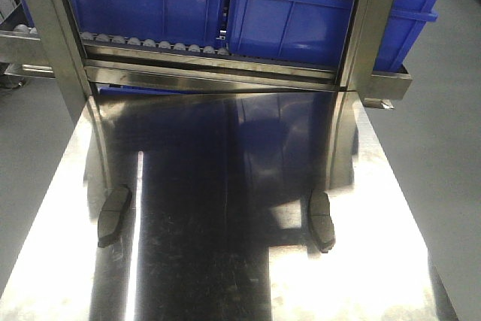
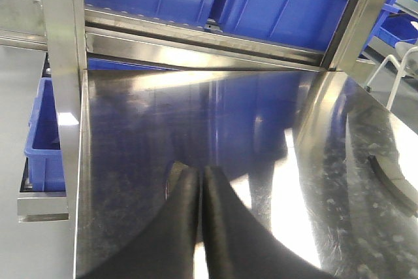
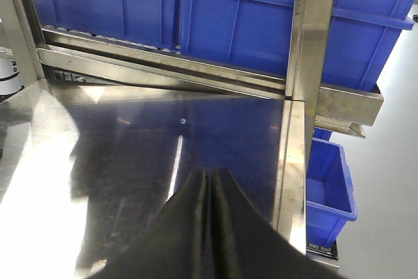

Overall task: Move and align brake pads A on conveyor
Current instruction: 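Stop the base facing the two brake pads on the steel table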

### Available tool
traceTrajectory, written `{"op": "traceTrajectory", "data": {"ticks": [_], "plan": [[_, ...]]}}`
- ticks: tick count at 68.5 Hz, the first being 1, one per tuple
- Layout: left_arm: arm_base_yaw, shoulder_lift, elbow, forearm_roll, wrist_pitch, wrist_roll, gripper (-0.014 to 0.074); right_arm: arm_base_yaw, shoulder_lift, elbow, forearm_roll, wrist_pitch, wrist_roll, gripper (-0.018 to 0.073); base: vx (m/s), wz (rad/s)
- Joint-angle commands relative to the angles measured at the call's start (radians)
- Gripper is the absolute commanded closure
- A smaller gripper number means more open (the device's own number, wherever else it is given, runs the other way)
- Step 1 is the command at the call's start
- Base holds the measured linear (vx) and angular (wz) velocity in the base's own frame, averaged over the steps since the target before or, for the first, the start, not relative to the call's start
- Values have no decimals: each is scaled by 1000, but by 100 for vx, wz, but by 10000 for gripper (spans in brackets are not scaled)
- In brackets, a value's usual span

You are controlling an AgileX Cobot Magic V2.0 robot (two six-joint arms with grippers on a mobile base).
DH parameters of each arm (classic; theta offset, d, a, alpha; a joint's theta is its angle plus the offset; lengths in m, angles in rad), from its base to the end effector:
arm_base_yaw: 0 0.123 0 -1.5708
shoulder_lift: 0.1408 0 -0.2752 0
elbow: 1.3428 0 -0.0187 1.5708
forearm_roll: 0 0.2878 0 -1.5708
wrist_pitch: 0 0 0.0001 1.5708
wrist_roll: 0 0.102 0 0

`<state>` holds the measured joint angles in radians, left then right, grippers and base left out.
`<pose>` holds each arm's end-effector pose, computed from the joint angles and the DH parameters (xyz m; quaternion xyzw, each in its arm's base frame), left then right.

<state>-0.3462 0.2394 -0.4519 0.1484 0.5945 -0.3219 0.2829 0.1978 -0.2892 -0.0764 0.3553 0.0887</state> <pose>0.1076 -0.0298 0.2988 0.0343 0.8007 -0.1287 0.5840 0.1167 0.0311 0.2660 -0.0931 0.7607 0.0859 0.6366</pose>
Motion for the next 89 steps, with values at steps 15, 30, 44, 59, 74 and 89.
{"op": "traceTrajectory", "data": {"ticks": [15,30,44,59,74,89], "plan": [[-4,12,-25,5,-65,-1,603,-5,8,-27,-8,-73,-9,562,0,0],[-4,12,-25,5,-65,-1,603,-5,8,-27,-8,-73,-9,562,0,0],[-4,12,-25,5,-65,-1,603,-5,8,-27,-8,-73,-9,562,0,0],[-4,12,-25,5,-65,-1,603,-5,8,-27,-8,-73,-9,562,0,0],[-4,12,-25,5,-96,-1,591,-5,8,-27,-8,-73,-9,562,0,0],[-4,12,-24,5,-98,-1,276,-5,8,-27,-8,-73,-9,562,0,0]]}}
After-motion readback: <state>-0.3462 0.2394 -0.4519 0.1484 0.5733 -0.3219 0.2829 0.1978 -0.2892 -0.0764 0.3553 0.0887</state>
